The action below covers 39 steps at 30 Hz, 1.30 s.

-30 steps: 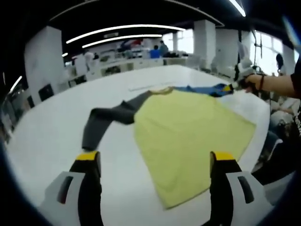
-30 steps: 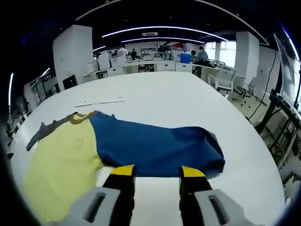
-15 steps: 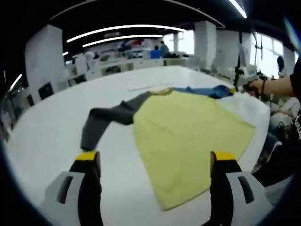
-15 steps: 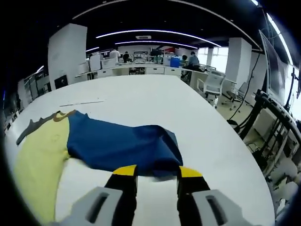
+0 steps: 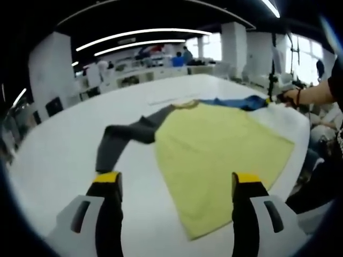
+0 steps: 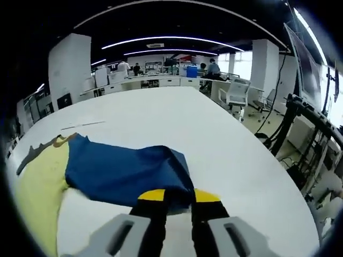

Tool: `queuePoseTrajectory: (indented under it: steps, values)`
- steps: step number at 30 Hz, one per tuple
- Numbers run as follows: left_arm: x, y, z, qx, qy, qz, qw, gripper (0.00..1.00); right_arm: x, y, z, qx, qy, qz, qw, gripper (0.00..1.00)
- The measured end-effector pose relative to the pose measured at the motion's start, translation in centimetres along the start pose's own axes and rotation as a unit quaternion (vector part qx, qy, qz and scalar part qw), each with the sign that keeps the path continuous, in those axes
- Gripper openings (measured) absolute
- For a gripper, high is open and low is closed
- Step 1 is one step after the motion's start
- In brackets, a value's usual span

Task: Fold the garment on the visible template until the final outline fits inside the template.

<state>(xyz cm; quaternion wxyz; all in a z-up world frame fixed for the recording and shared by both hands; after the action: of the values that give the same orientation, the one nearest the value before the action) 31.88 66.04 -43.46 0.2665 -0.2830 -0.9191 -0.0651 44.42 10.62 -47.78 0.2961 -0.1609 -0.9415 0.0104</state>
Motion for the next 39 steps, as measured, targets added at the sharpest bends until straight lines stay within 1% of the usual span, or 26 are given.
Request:
queuePoseTrajectory:
  steps: [1,2,4,5,6,7,9,10,11,12,14,16,18,20,21,24,26,27,28,31,33,34,35,37,38,39]
  values:
    - [0.0,0.1,0.0,0.002,0.000,-0.002,1.0000,0.78,-0.1,0.0,0.1,0.010,0.003,0.004,0.9999,0.05]
    - [0.1,0.1,0.1,0.004,0.000,-0.003,1.0000,0.77,-0.4,-0.1,0.3,0.009,0.010,0.007,0.9999,0.00]
    - [0.2,0.1,0.1,0.008,-0.001,-0.004,1.0000,0.77,-0.3,-0.4,0.6,0.001,0.028,0.015,0.9995,0.00]
    - [0.2,0.2,0.0,0.008,-0.002,-0.005,1.0000,0.76,-0.1,-0.5,0.4,0.013,0.029,0.022,0.9993,0.00]
    - [0.2,0.2,0.0,0.009,-0.004,-0.008,0.9999,0.76,0.3,-0.5,-0.3,0.042,0.013,0.024,0.9987,0.00]
    - [0.2,0.3,0.0,0.011,-0.004,-0.009,0.9999,0.75,0.5,-0.5,-0.6,0.049,0.009,0.023,0.9985,0.00]
    - [0.1,0.2,-0.1,0.016,-0.005,-0.008,0.9998,0.74,1.1,-0.6,-1.5,0.041,0.010,0.024,0.9988,0.00]
    - [0.1,0.2,-0.1,0.017,-0.007,-0.009,0.9998,0.74,1.4,-1.0,-2.3,0.047,0.004,0.032,0.9984,0.00]
    - [0.0,0.2,-0.2,0.018,-0.007,-0.008,0.9998,0.74,1.5,-1.2,-2.7,0.050,-0.003,0.037,0.9980,0.00]
    - [-0.1,0.1,-0.2,0.016,-0.007,-0.006,0.9998,0.74,1.6,-1.5,-3.5,0.053,-0.016,0.036,0.9978,0.00]
    - [-0.1,0.0,-0.3,0.013,-0.008,-0.003,0.9999,0.74,1.8,-1.7,-4.4,0.034,-0.021,0.029,0.9988,0.00]
    - [-0.2,-0.1,-0.3,0.011,-0.007,0.000,0.9999,0.74,1.8,-1.8,-4.7,0.023,-0.016,0.025,0.9993,0.00]
    - [-0.2,-0.1,-0.3,0.011,-0.007,0.001,0.9999,0.74,1.9,-1.6,-4.6,0.013,-0.006,0.019,0.9997,0.00]
    - [-0.2,-0.1,-0.2,0.012,-0.006,0.001,0.9999,0.74,1.9,-1.4,-4.0,0.010,0.003,0.017,0.9998,0.00]
    - [-0.1,-0.1,-0.2,0.013,-0.007,0.002,0.9999,0.74,1.8,-1.5,-3.3,0.009,0.018,0.021,0.9996,0.00]
    - [0.0,0.0,-0.2,0.013,-0.009,0.000,0.9999,0.74,1.7,-2.3,-2.7,-0.010,0.030,0.034,0.9989,0.00]
    - [0.1,0.2,-0.3,0.015,-0.010,-0.003,0.9998,0.74,2.0,-2.6,-3.1,-0.013,0.020,0.036,0.9991,0.00]
    - [0.2,0.2,-0.3,0.015,-0.011,-0.004,0.9998,0.74,2.2,-2.6,-3.6,-0.017,0.007,0.032,0.9993,0.00]
    - [0.2,0.2,-0.3,0.015,-0.012,-0.004,0.9998,0.74,2.2,-2.7,-3.8,-0.021,0.006,0.030,0.9993,0.00]
    - [0.1,0.1,-0.4,0.014,-0.012,-0.003,0.9998,0.74,2.6,-2.2,-4.5,-0.043,-0.009,0.018,0.9989,0.00]
    - [0.0,0.0,-0.4,0.013,-0.012,-0.001,0.9998,0.74,2.9,-1.6,-5.5,-0.060,-0.041,-0.009,0.9974,0.00]
    - [0.0,0.0,-0.4,0.014,-0.013,-0.001,0.9998,0.74,3.3,-1.1,-6.5,-0.082,-0.069,-0.031,0.9937,0.00]
    - [0.0,0.0,-0.4,0.014,-0.014,0.000,0.9998,0.74,3.4,-1.0,-6.8,-0.095,-0.075,-0.037,0.9920,0.00]
    - [0.1,-0.1,-0.3,0.014,-0.014,0.000,0.9998,0.74,3.3,-1.1,-6.7,-0.086,-0.063,-0.035,0.9936,0.00]
    - [0.1,-0.1,-0.3,0.015,-0.012,0.000,0.9998,0.74,3.1,-1.3,-5.9,-0.049,-0.037,-0.022,0.9978,0.00]
    - [0.1,-0.1,-0.2,0.015,-0.012,0.000,0.9998,0.74,2.9,-1.5,-5.3,-0.022,-0.013,-0.012,0.9996,0.00]
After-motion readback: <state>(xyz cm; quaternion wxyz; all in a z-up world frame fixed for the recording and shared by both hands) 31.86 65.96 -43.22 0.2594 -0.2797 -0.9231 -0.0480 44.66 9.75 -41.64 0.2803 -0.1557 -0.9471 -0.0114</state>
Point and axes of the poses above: the point that each gripper's makers call its tool centre point, and the gripper's own axes: x roughly backward along the fingers, y roughly to its left, z roughly out of its underside, the point moved 4 cm from there along x, roughly backward along the fingers, and after that the axes turned 11 degrees about z, right-handed, at the moved point
